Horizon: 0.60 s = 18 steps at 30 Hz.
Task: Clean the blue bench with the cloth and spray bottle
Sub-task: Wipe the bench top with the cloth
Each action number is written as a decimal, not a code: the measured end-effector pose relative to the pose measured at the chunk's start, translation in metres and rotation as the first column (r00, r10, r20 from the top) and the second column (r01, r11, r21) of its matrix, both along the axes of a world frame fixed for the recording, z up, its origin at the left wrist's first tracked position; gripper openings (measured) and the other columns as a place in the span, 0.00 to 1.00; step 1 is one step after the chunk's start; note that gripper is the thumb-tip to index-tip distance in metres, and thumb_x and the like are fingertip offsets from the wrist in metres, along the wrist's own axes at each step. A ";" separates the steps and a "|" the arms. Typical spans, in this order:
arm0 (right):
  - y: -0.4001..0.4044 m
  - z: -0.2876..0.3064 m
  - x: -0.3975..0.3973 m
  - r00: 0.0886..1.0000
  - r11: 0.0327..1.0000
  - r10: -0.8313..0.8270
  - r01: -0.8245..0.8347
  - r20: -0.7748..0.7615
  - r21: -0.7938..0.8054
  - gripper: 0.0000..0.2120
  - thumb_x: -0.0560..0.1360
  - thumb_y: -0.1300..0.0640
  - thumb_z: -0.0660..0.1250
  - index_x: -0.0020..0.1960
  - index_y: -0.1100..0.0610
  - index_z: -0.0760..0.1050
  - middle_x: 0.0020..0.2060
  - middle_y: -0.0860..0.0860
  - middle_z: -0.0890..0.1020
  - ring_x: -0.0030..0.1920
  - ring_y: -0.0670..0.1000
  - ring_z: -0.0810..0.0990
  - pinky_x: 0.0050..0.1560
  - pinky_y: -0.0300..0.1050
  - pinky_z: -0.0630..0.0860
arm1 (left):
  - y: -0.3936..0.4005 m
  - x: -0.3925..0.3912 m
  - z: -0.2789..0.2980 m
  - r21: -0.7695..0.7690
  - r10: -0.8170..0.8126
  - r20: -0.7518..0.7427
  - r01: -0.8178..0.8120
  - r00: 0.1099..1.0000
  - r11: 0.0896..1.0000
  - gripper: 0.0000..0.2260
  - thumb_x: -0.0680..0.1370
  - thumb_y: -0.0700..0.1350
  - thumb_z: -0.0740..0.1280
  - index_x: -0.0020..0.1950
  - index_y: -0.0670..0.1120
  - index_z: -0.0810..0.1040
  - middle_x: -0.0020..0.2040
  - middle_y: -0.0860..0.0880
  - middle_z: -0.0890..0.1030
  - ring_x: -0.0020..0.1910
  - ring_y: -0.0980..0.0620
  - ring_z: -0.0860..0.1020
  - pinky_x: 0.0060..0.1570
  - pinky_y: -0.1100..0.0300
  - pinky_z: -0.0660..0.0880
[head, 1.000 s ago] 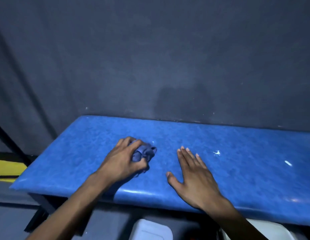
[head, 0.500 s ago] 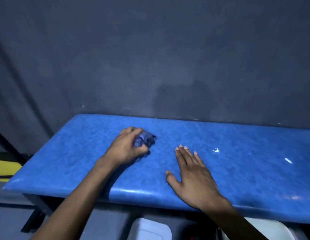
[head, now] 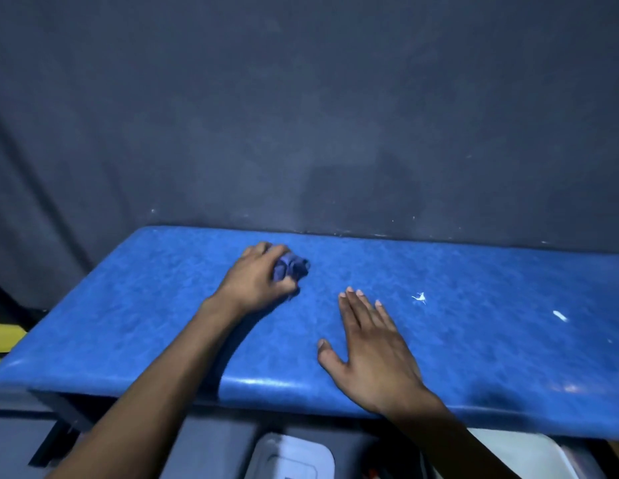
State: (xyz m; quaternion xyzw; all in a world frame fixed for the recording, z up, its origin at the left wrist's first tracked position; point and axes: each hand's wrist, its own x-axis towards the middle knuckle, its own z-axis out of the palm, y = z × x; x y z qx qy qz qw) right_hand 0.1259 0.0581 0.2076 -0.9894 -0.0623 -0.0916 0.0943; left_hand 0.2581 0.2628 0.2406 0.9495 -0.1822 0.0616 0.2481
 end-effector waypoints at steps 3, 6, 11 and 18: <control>-0.003 0.001 -0.001 1.000 1.000 0.009 -0.009 -0.001 -0.002 0.43 0.74 0.33 0.45 0.83 0.56 0.52 0.83 0.52 0.52 0.83 0.49 0.47 0.82 0.51 0.44 | -0.044 0.017 0.003 -0.006 0.077 -0.006 -0.077 0.997 0.997 0.21 0.74 0.58 0.70 0.64 0.51 0.76 0.63 0.44 0.76 0.67 0.40 0.72 0.65 0.51 0.72; -0.004 0.000 -0.002 1.000 1.000 0.015 -0.015 0.009 -0.007 0.43 0.75 0.33 0.45 0.83 0.57 0.52 0.83 0.52 0.52 0.83 0.49 0.48 0.82 0.49 0.43 | -0.033 -0.008 -0.002 -0.025 -0.052 -0.001 0.052 0.999 0.998 0.21 0.69 0.58 0.71 0.60 0.54 0.76 0.59 0.50 0.77 0.63 0.45 0.75 0.62 0.56 0.71; -0.002 -0.004 -0.002 1.000 0.999 0.014 -0.015 0.023 0.028 0.43 0.75 0.33 0.46 0.83 0.56 0.52 0.83 0.52 0.52 0.83 0.48 0.48 0.82 0.48 0.42 | 0.032 -0.046 -0.009 0.009 -0.252 -0.022 0.253 0.967 0.968 0.22 0.64 0.59 0.71 0.57 0.60 0.77 0.55 0.62 0.76 0.59 0.58 0.75 0.61 0.62 0.72; -0.001 -0.003 0.000 1.000 1.000 -0.001 0.001 0.015 0.025 0.43 0.74 0.32 0.46 0.83 0.56 0.53 0.83 0.51 0.53 0.83 0.48 0.47 0.82 0.50 0.45 | -0.039 0.034 -0.004 -0.052 0.177 -0.027 -0.179 0.984 0.983 0.21 0.71 0.59 0.67 0.59 0.49 0.76 0.61 0.41 0.77 0.65 0.38 0.73 0.63 0.51 0.70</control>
